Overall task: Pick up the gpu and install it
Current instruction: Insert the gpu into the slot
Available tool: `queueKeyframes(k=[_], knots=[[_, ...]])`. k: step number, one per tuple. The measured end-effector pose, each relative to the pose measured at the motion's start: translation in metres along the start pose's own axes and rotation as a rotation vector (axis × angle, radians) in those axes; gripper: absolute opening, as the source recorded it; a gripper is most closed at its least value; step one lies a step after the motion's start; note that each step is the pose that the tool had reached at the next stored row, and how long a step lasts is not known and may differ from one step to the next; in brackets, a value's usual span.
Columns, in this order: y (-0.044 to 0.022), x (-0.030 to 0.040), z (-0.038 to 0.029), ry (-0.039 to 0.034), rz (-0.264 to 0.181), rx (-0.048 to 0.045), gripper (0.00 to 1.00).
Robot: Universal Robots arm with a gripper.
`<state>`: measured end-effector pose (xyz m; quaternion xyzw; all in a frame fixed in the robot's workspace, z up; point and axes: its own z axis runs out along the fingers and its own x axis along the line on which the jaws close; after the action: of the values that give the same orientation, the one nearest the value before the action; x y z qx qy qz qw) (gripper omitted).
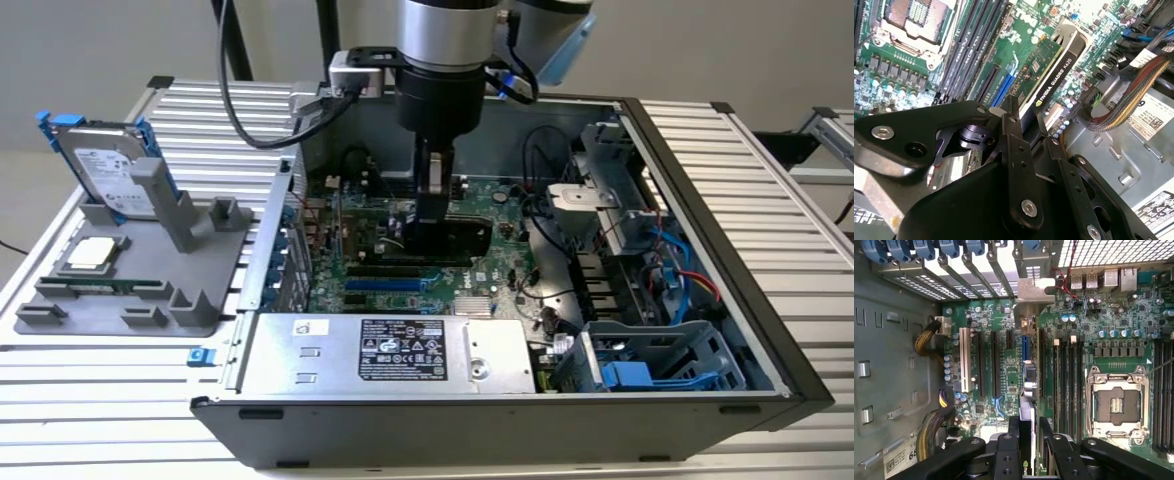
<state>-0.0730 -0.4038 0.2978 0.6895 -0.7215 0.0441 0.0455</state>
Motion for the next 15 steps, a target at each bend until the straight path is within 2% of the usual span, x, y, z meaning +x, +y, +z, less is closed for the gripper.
queueKeyframes(k=[5, 15], knots=[[0.0000, -0.0007, 0.0044, 0.0008, 0.000, 0.0001, 0.00], [0.0000, -0.0009, 0.0058, 0.0006, 0.000, 0.0004, 0.00]])
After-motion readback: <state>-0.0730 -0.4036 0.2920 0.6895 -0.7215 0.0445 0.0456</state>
